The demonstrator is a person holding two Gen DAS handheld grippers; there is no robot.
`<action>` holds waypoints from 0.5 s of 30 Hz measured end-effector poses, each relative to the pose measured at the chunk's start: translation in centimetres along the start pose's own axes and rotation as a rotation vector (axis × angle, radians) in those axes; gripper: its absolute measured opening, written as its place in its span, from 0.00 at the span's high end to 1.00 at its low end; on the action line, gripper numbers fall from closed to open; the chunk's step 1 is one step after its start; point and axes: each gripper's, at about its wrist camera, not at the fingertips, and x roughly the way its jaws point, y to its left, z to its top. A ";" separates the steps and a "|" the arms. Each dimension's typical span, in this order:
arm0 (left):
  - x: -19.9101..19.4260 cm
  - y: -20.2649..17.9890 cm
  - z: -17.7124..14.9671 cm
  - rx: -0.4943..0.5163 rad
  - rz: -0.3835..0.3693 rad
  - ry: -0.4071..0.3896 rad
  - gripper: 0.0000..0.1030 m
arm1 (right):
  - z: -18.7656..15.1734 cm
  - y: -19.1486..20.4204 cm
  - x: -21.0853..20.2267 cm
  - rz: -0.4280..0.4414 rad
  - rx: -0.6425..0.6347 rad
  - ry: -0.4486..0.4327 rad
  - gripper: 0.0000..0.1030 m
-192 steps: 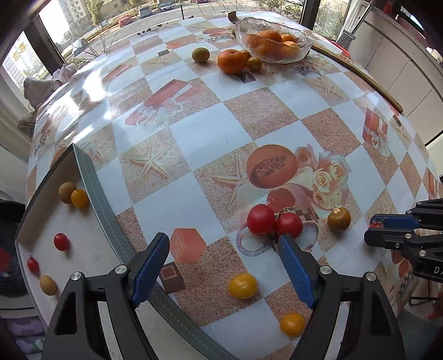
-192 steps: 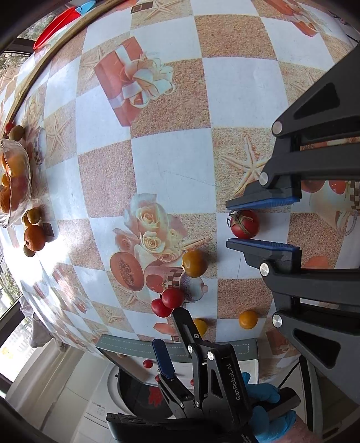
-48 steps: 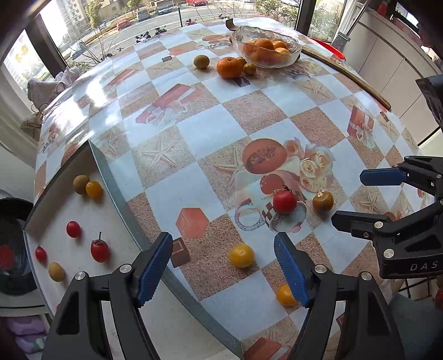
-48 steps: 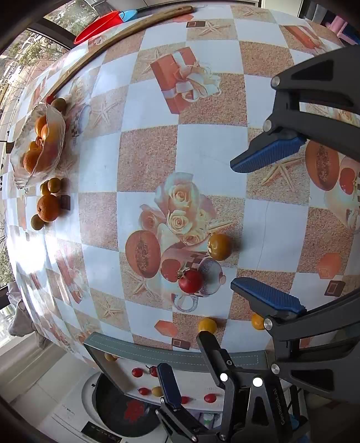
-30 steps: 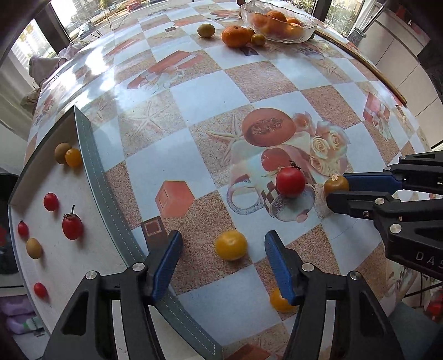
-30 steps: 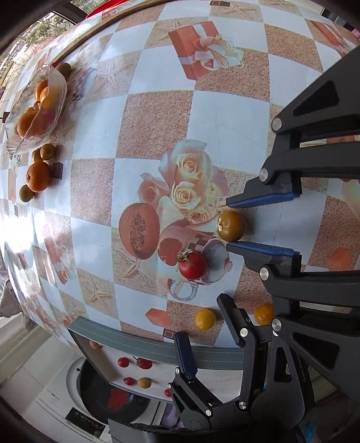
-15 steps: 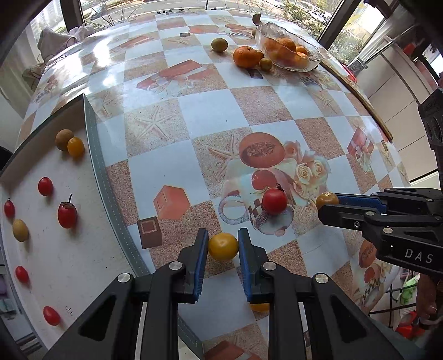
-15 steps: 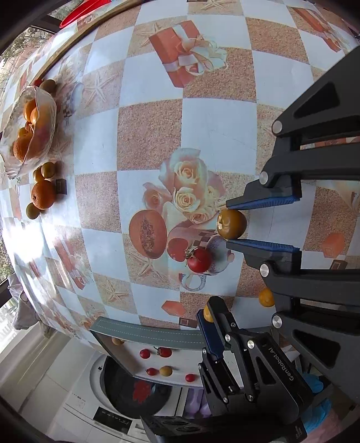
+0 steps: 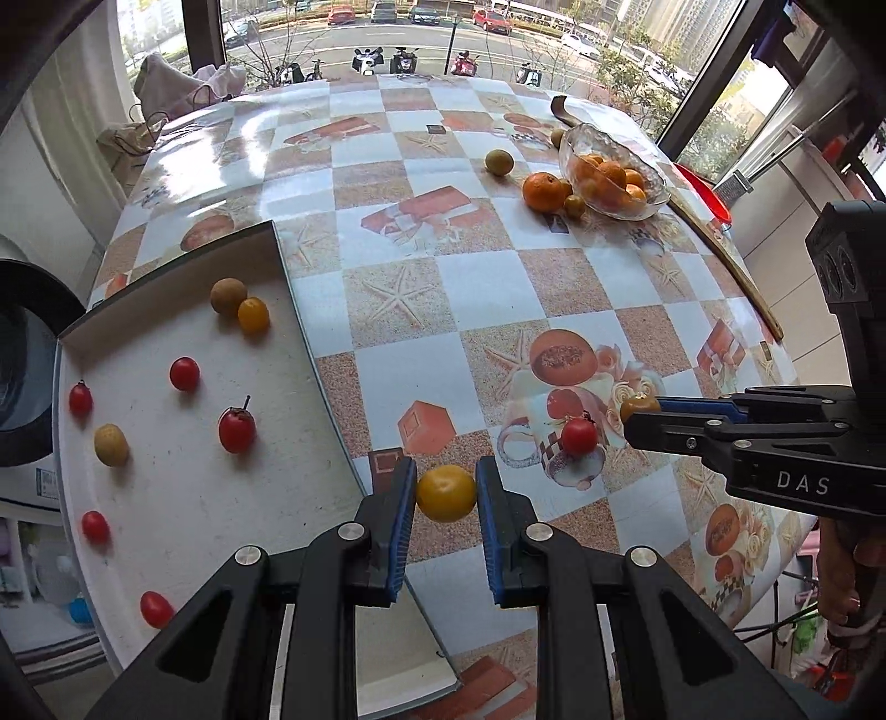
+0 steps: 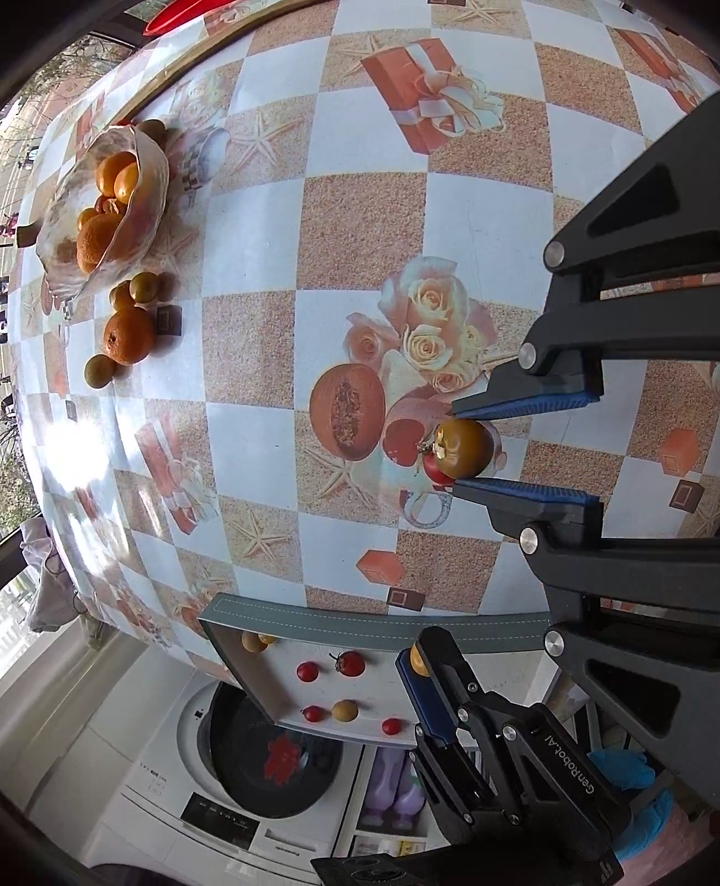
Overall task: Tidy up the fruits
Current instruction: 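Carry both yellow tomatoes over the white tray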
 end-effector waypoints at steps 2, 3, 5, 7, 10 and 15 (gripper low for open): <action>-0.6 0.9 -0.3 -0.023 0.015 -0.013 0.77 | 0.4 1.0 0.4 0.009 -0.020 0.005 0.77; -0.9 1.5 -0.4 -0.036 0.023 -0.019 0.77 | 0.7 1.5 0.5 0.012 -0.032 0.006 0.77; -1.5 2.6 -0.8 -0.068 0.037 -0.028 0.77 | 1.3 2.6 0.8 0.019 -0.059 0.009 0.77; -1.9 3.9 -1.3 -0.098 0.056 -0.037 0.77 | 1.9 3.8 1.2 0.032 -0.085 0.013 0.77; -2.2 5.8 -2.0 -0.144 0.084 -0.045 0.77 | 2.9 5.8 1.9 0.048 -0.124 0.021 0.77; -2.0 9.0 -3.1 -0.225 0.134 -0.049 0.77 | 4.9 9.3 3.3 0.082 -0.182 0.033 0.77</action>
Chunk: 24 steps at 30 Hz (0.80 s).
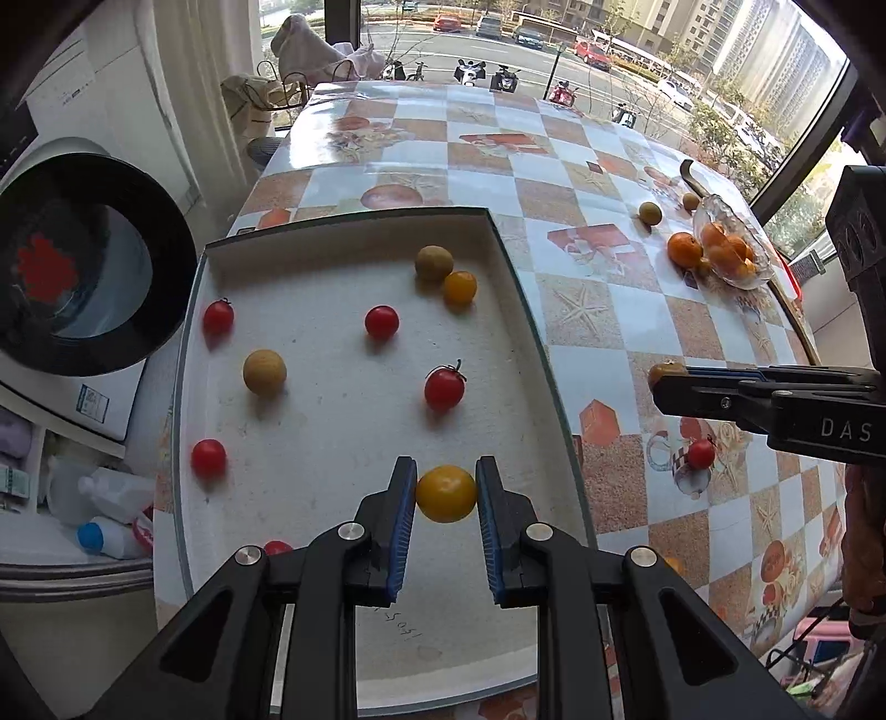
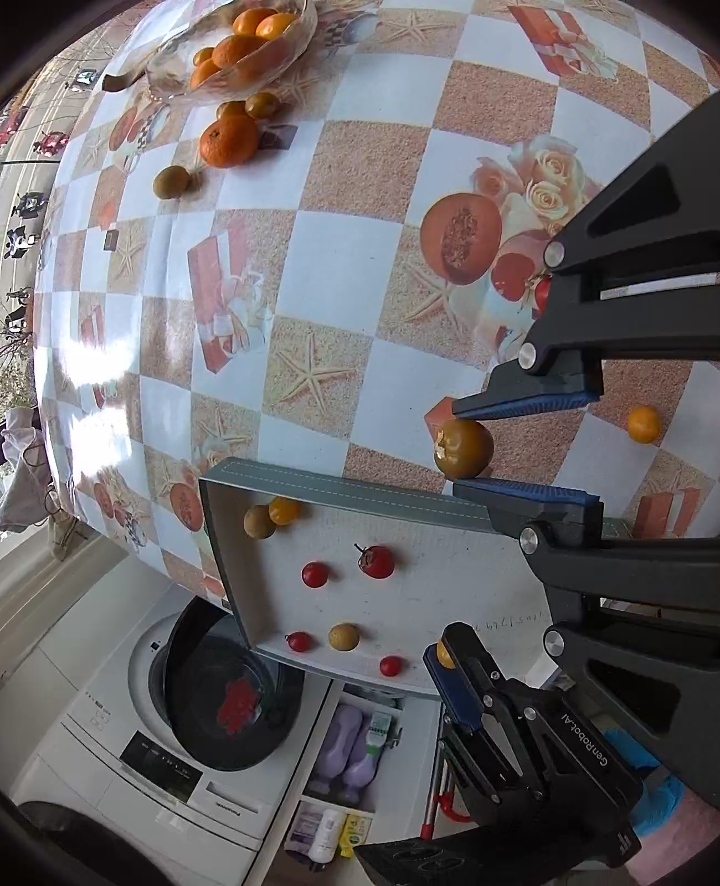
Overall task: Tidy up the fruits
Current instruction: 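Carry both yellow tomatoes over the white tray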
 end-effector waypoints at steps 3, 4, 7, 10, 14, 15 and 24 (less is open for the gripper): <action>0.7 1.8 0.0 -0.052 0.030 -0.001 0.77 | 1.5 1.8 1.2 0.020 -0.029 0.007 0.77; 1.0 2.4 0.0 -0.067 0.041 0.000 0.77 | 2.0 2.3 1.6 0.027 -0.035 0.012 0.77; 1.9 3.8 0.1 -0.099 0.069 0.000 0.77 | 3.4 3.7 3.2 0.041 -0.050 0.026 0.77; 2.7 4.7 0.3 -0.113 0.088 0.003 0.77 | 4.6 4.9 4.7 0.038 -0.069 0.040 0.77; 3.4 5.4 0.5 -0.125 0.097 0.009 0.77 | 5.8 5.9 6.5 0.020 -0.088 0.058 0.77; 3.6 5.4 0.6 -0.124 0.100 0.013 0.77 | 6.0 6.0 6.9 0.015 -0.091 0.064 0.77; 4.8 5.1 0.7 -0.106 0.115 0.045 0.77 | 6.8 6.0 9.7 -0.034 -0.102 0.106 0.77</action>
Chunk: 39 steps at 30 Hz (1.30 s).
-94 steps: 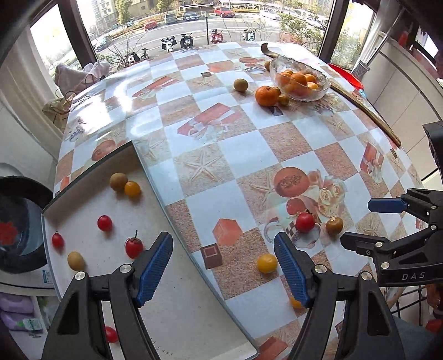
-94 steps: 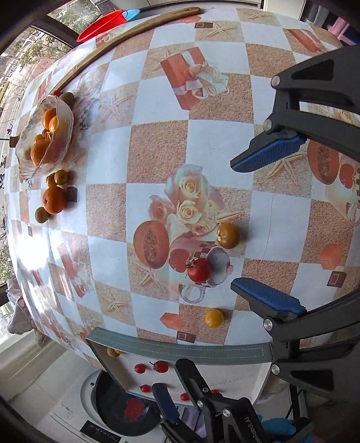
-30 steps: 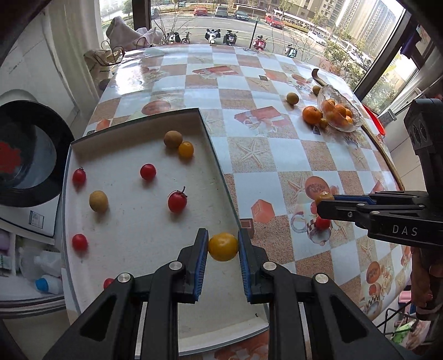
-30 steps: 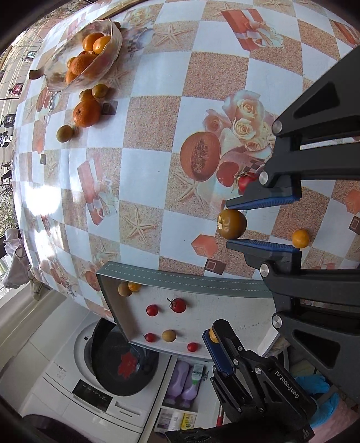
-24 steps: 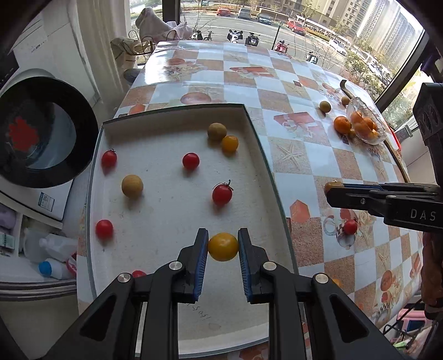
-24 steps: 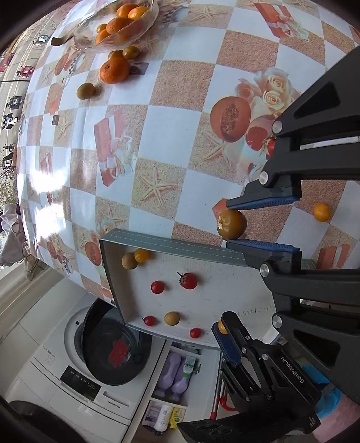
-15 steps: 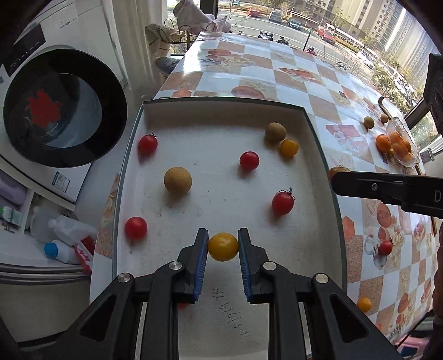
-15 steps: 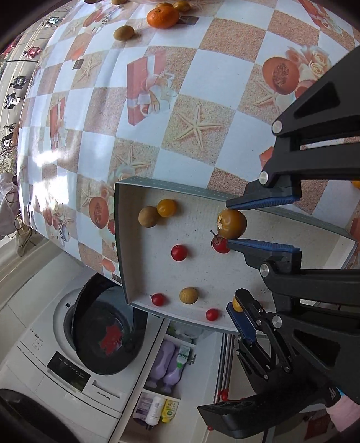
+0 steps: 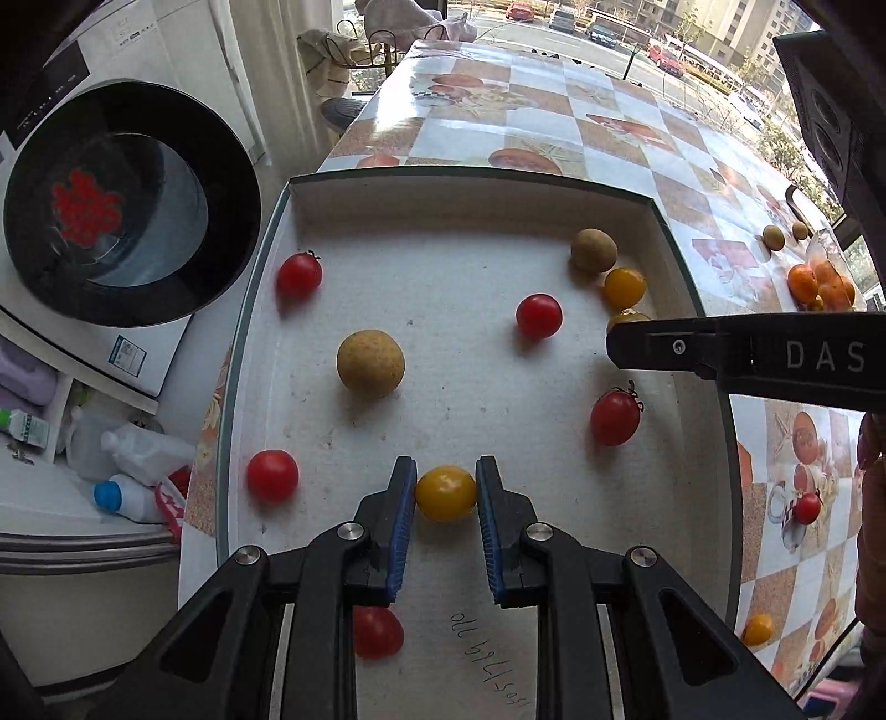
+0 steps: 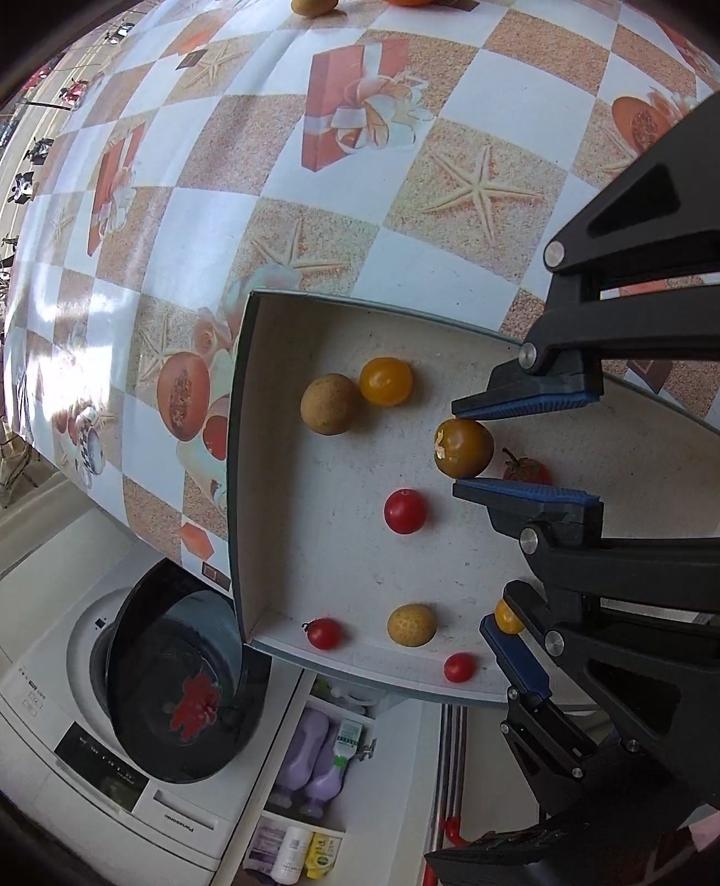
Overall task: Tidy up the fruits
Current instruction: 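Carry both yellow tomatoes over the white tray, then lower the yellow tomatoes into the tray and open both grippers, then grasp a red tomato with the left gripper while the right grasps a yellow one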
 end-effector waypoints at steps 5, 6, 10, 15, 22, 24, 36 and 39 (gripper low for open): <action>0.2 -0.3 0.1 0.018 0.001 0.018 0.77 | 0.2 -0.2 0.9 -0.015 -0.001 0.014 0.77; 0.2 -0.3 0.2 0.022 0.002 0.019 0.77 | 0.2 -0.1 0.9 -0.019 -0.006 0.014 0.77; 0.1 -0.6 0.2 0.033 0.010 0.012 0.25 | 0.3 0.2 1.1 -0.037 -0.026 0.017 0.76; -1.0 -0.9 0.2 0.064 0.050 -0.047 0.17 | 0.4 -0.1 1.0 -0.015 -0.008 0.016 0.76; -1.5 -1.0 0.2 0.065 0.028 -0.040 0.17 | 0.2 -0.4 -1.8 0.087 0.032 -0.056 0.28; -1.9 -1.4 0.1 0.080 0.026 -0.042 0.17 | 0.1 -0.3 -3.2 0.080 0.035 -0.099 0.21; -3.6 -6.2 0.4 0.224 -0.008 -0.066 0.17 | -7.7 -8.2 -9.3 -0.089 0.180 -0.149 0.21; -3.8 -8.0 0.6 0.270 -0.039 -0.068 0.17 | -11.6 -9.8 -10.2 -0.144 0.202 -0.127 0.21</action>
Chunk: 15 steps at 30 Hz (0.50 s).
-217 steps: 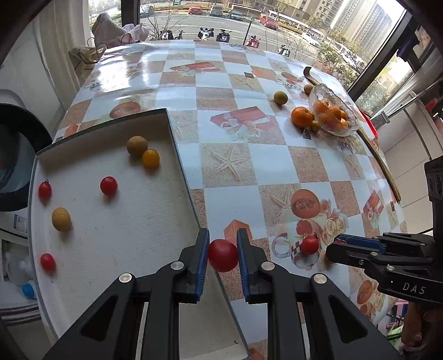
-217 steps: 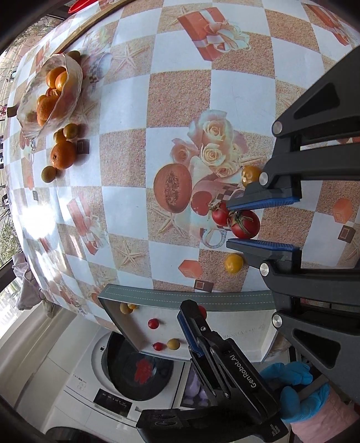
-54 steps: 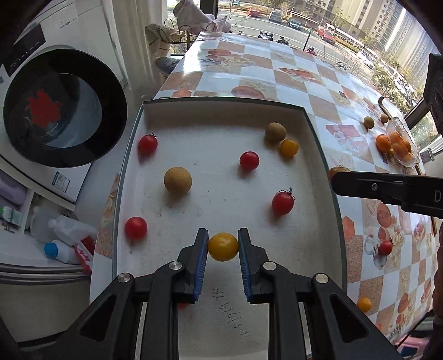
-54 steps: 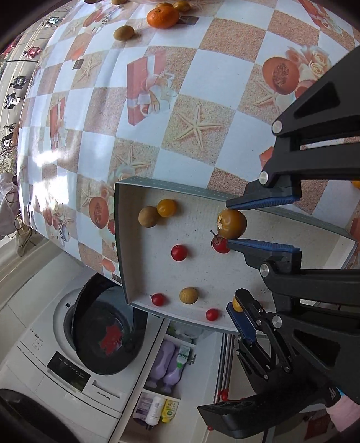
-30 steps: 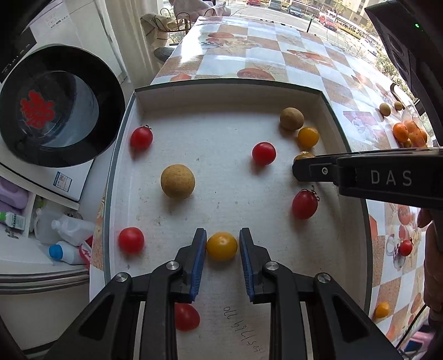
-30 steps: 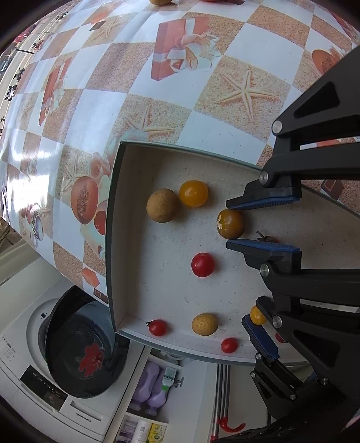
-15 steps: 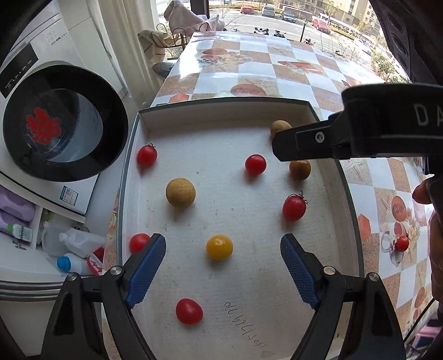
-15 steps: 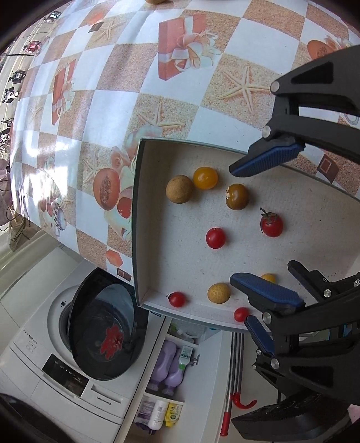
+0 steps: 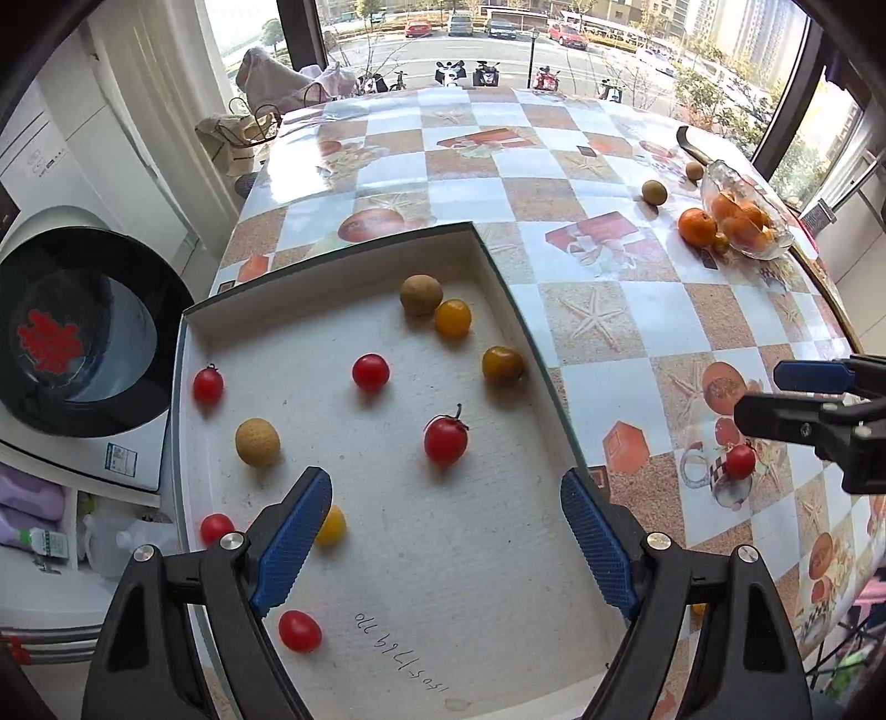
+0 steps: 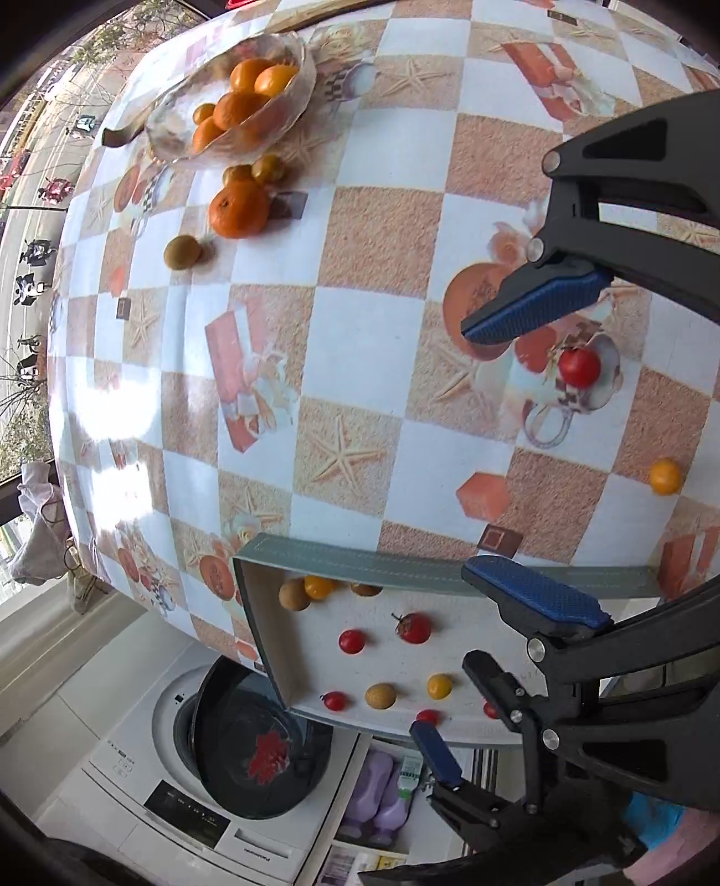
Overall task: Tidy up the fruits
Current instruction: 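Grasp a red tomato with the left gripper while the right grasps a yellow one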
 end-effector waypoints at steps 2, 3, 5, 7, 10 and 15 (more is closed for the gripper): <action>-0.2 -1.5 0.5 0.032 -0.025 -0.003 0.17 | -2.3 -1.0 -0.6 -0.023 0.005 0.011 0.21; -0.3 -2.3 0.7 0.051 -0.041 -0.006 0.17 | -3.4 -1.4 -0.9 -0.027 0.006 0.015 0.21; -0.4 -4.0 1.2 0.093 -0.074 -0.011 0.17 | -5.4 -1.7 -1.5 -0.025 -0.001 0.019 0.21; -0.3 -5.9 1.7 0.140 -0.114 -0.007 0.17 | -7.3 -1.7 -1.8 -0.022 -0.016 0.023 0.21; 0.4 -8.6 2.0 0.205 -0.189 0.018 0.17 | -9.4 -1.3 -2.0 -0.005 -0.038 0.017 0.22; 2.6 -12.3 2.0 0.288 -0.254 0.067 0.17 | -11.8 0.1 -1.3 0.024 -0.073 -0.001 0.39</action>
